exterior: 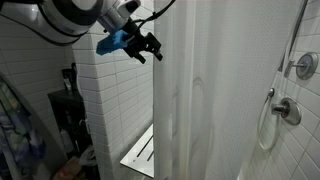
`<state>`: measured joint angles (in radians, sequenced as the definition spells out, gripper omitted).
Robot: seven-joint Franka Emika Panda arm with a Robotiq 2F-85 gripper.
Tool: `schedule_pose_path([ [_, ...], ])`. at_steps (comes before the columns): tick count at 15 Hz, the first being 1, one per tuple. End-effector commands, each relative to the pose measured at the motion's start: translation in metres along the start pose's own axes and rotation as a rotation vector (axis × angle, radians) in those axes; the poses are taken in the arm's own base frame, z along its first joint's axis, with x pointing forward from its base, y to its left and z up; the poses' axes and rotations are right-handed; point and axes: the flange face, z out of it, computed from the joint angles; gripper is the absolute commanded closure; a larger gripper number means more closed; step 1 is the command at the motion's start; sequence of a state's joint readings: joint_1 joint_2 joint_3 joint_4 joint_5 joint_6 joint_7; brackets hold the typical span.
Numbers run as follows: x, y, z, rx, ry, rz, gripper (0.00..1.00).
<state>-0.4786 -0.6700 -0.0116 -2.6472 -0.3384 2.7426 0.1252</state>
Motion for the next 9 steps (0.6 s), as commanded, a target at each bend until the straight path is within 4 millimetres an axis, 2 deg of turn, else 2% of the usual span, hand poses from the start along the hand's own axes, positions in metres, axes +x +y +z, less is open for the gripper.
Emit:
schedule_pose_path([
  [1, 0.001, -0.001, -0.005, -0.021, 0.034, -0.013, 0.0],
  [3, 0.008, 0.002, -0.01, -0.056, 0.107, -0.023, 0.0],
  [4, 0.014, 0.007, -0.012, -0.08, 0.138, -0.015, 0.08],
  [5, 0.019, 0.012, -0.012, -0.093, 0.164, -0.004, 0.27],
  [7, 0.023, 0.032, -0.014, -0.145, 0.187, 0.058, 0.39],
  [9, 0.02, 0.058, -0.014, -0.201, 0.19, 0.129, 0.56],
])
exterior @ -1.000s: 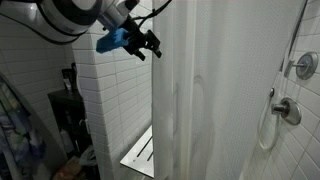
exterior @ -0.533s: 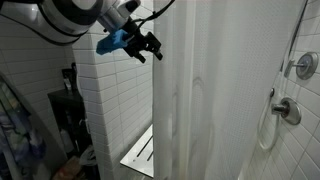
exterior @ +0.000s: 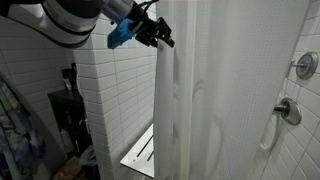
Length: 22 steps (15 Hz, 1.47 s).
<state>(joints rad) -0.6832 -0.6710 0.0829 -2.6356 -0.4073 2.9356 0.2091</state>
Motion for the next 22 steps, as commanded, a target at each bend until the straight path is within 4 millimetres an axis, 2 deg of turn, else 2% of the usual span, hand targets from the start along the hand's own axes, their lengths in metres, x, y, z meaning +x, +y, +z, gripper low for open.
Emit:
schedule_pose_path([
  [1, 0.003, 0.039, 0.006, -0.11, 0.016, 0.091, 0.65],
  [6, -0.01, 0.099, 0.007, -0.211, 0.009, 0.194, 1.0],
  [10, -0.02, 0.141, 0.023, -0.263, -0.053, 0.267, 1.0],
  [14, -0.024, 0.186, 0.049, -0.324, -0.123, 0.31, 1.0],
  [18, -0.014, 0.226, 0.073, -0.369, -0.171, 0.331, 1.0],
  [22, 0.0, 0.249, 0.097, -0.401, -0.212, 0.307, 1.0],
])
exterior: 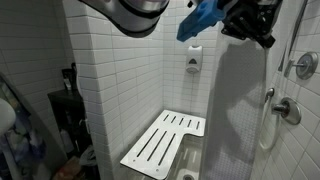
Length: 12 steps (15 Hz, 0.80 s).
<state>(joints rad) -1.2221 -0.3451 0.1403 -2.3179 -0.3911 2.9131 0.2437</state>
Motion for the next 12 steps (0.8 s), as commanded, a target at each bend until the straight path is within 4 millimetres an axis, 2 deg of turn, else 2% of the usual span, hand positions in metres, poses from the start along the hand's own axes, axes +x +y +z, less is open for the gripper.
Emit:
schedule_pose_path([
  [1, 0.014, 0.008, 0.038, -0.052, -0.076, -0.019, 1.0],
  [7, 0.044, 0.039, 0.067, -0.22, -0.142, -0.004, 1.0],
  [12, 0.059, 0.041, 0.088, -0.299, -0.167, -0.013, 1.0],
])
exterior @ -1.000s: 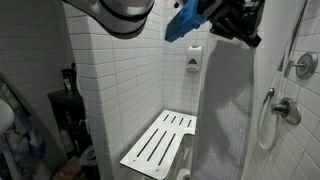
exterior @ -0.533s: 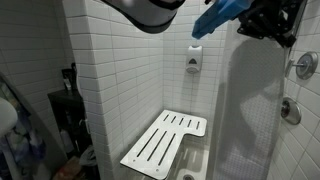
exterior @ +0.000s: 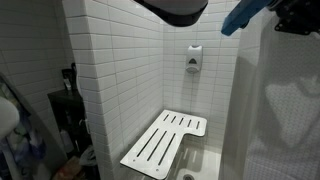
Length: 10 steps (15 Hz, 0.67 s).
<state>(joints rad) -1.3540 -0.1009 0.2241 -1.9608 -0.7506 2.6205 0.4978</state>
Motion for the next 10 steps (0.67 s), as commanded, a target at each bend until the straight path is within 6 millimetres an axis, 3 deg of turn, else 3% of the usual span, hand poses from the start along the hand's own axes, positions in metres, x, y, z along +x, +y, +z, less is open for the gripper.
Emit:
schedule_pose_path([
  [1, 0.007, -0.009, 0.025, -0.036, -0.05, -0.006, 1.0],
  [5, 0.011, -0.026, 0.033, -0.002, -0.068, -0.028, 1.0],
  [10, 0.015, -0.032, 0.043, 0.034, -0.086, -0.025, 1.0],
])
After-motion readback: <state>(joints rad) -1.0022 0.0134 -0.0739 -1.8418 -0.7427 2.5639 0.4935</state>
